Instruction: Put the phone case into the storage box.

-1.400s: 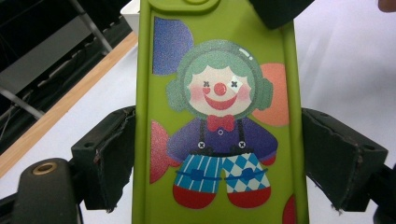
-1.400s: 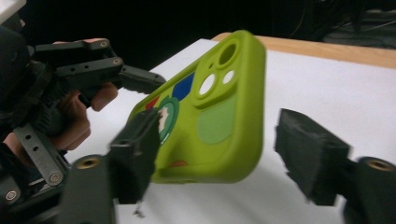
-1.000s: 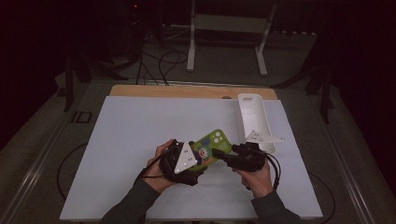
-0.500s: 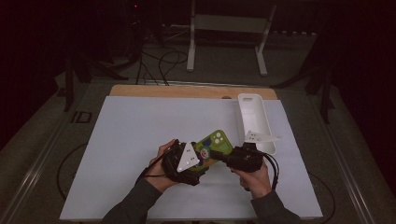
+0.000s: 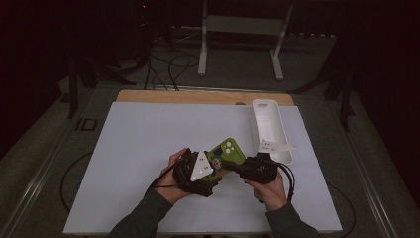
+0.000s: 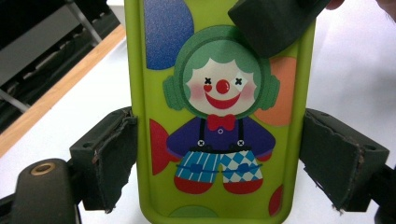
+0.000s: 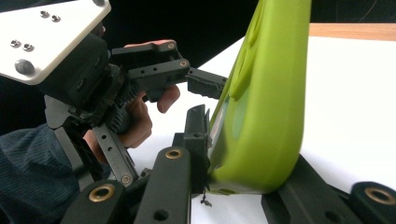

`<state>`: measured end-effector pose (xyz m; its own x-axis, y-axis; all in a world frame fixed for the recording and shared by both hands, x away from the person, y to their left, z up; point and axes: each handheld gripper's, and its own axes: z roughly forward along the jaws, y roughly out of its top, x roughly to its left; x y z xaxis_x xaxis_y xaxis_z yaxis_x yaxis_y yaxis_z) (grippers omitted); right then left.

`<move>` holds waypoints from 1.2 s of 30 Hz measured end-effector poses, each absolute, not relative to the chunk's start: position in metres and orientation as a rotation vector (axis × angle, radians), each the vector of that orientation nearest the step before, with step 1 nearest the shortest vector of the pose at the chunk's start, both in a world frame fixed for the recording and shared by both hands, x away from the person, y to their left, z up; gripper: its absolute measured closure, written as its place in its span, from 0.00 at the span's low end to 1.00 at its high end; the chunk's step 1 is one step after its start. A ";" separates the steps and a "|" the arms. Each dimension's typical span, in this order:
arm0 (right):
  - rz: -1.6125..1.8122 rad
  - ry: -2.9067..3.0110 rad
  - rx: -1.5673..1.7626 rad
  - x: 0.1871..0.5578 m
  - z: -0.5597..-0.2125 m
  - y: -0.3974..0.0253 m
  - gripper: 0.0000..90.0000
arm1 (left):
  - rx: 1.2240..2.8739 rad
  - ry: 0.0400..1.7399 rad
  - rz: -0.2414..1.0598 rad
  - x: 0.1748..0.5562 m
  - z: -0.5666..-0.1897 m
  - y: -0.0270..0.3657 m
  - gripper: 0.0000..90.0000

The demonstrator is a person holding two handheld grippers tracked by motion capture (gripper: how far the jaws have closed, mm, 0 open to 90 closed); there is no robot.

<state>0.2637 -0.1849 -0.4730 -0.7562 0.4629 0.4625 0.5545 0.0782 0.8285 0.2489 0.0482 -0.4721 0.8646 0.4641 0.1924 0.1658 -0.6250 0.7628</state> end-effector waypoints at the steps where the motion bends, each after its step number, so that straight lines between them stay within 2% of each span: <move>1: -1.789 -2.248 -1.063 0.264 -0.473 -0.185 0.87 | 2.235 0.453 0.480 0.249 -0.472 0.048 0.17; 14: -1.819 -2.309 -1.020 0.260 -0.468 -0.190 0.88 | 2.200 0.488 0.358 0.257 -0.469 0.065 0.17; 36: -1.807 -2.353 -0.931 0.255 -0.461 -0.197 0.88 | 2.178 0.464 0.227 0.265 -0.468 0.074 0.19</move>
<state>0.2549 -0.1970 -0.4615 -0.8203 0.4341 0.3723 0.4717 0.1455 0.8697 0.2655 0.0745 -0.4681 0.9138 0.4062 -0.0031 0.2470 -0.5495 0.7981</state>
